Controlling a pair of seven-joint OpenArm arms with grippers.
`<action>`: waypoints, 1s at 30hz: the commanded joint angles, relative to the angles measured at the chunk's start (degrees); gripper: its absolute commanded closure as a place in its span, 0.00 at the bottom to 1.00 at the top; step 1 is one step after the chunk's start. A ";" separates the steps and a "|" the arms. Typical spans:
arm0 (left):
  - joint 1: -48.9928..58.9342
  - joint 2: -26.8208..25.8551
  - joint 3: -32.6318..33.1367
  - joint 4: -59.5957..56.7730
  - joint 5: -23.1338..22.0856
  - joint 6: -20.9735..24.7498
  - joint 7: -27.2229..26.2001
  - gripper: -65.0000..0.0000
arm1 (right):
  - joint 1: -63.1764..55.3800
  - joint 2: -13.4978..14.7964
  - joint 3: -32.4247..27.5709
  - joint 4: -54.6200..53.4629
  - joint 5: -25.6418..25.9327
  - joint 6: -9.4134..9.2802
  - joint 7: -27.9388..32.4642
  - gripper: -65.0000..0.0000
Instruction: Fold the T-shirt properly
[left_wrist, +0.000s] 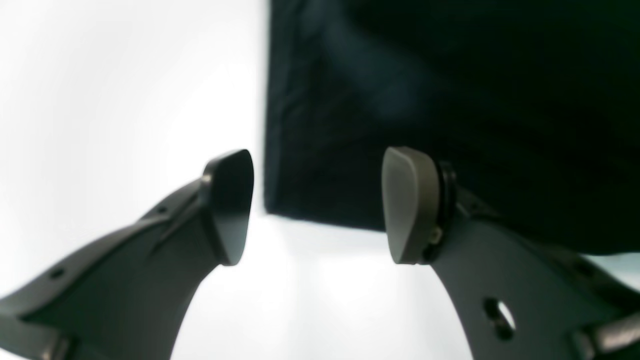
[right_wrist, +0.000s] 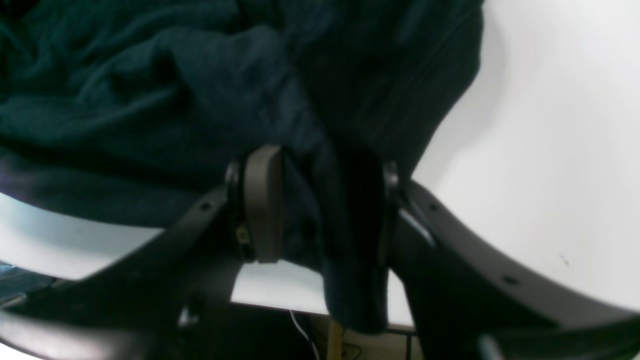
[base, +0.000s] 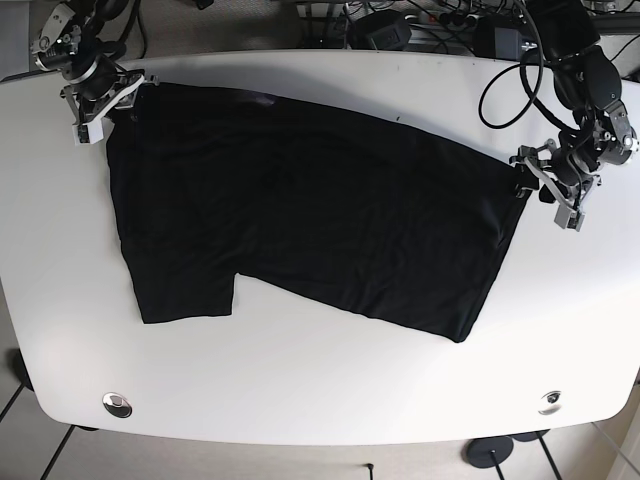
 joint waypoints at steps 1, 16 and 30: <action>-0.88 -0.91 2.42 -0.66 0.74 -0.22 -3.63 0.41 | -0.07 0.76 0.47 0.79 0.70 0.08 0.88 0.62; -2.81 -3.02 3.12 -12.09 1.00 -0.22 -7.68 0.91 | 0.72 -0.99 16.03 0.70 10.72 0.08 -8.17 0.40; -2.99 -3.02 3.04 -12.18 1.00 -0.22 -7.85 0.91 | 0.01 -0.55 7.94 -6.86 11.25 0.08 -8.97 0.62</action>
